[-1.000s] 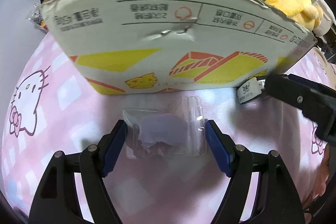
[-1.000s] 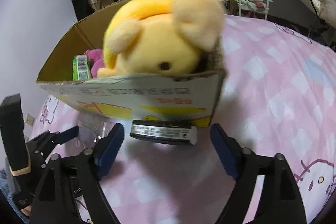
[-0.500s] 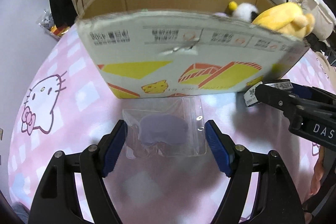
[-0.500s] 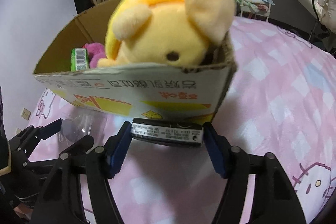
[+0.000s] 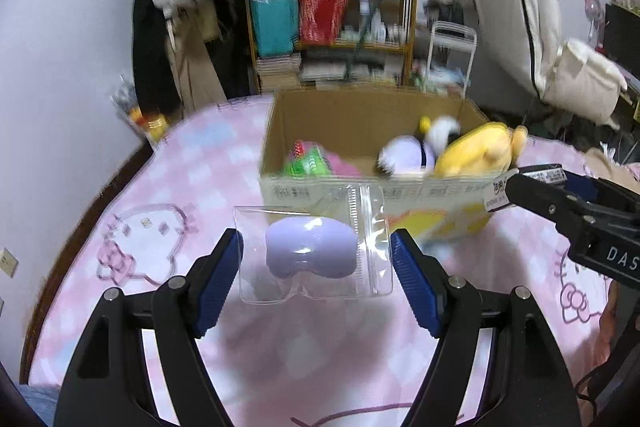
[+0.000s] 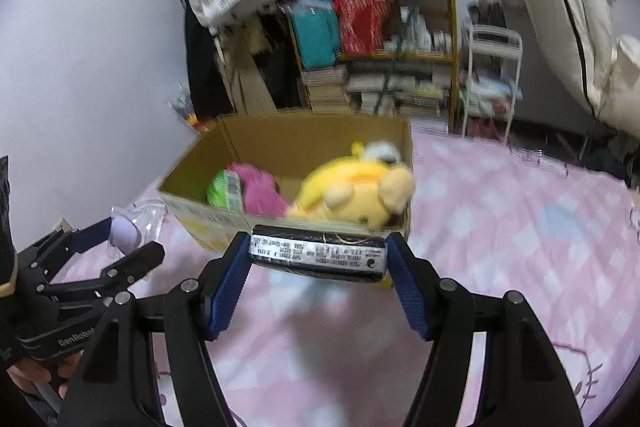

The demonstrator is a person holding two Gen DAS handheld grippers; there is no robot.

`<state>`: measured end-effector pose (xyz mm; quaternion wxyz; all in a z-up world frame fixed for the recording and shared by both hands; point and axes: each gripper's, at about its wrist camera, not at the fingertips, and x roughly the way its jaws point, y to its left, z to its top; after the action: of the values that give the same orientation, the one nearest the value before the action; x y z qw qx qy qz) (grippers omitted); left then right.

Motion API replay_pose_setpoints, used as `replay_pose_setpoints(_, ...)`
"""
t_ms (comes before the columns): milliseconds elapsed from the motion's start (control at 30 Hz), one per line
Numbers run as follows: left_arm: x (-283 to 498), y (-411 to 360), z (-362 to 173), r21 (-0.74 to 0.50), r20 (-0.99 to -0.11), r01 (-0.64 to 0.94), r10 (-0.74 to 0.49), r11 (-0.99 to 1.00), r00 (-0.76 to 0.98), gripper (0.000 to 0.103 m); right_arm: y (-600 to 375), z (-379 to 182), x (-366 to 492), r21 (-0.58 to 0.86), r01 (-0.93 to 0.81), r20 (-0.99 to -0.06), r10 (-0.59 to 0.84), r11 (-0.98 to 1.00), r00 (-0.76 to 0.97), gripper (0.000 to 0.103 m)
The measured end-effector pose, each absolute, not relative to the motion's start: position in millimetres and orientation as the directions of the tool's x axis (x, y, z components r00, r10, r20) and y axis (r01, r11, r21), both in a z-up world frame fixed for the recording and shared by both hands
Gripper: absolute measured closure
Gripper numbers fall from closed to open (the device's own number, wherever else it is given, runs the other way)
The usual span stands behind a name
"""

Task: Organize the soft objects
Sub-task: 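Lift the clear bag and black label box over the box with both tools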

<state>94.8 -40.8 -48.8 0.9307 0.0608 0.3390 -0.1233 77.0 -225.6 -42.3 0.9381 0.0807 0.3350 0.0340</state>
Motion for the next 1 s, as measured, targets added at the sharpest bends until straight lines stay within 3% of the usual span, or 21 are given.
replay_pose_setpoints(400,96,-26,35,0.054,-0.387,0.265,-0.225,0.963,0.894,0.028,-229,14,92,0.132,-0.062,-0.477,0.118,0.989,0.871,0.031)
replay_pose_setpoints(600,113,-31,63,0.076,-0.306,0.255,-0.220,0.964,0.926,0.028,-233,38,115,0.123,-0.074,-0.427,0.120,0.990,0.896,0.031)
replay_pose_setpoints(800,132,-38,67,0.070,-0.278,0.257,-0.228,0.964,0.933,0.028,-235,45,130,0.087,-0.093,-0.386,0.120,0.992,0.915,0.031)
replay_pose_setpoints(1000,148,-42,33,0.047,-0.329,0.270,-0.240,0.962,0.913,0.028,-241,22,135,0.117,-0.090,-0.384,0.129,0.989,0.914,0.031)
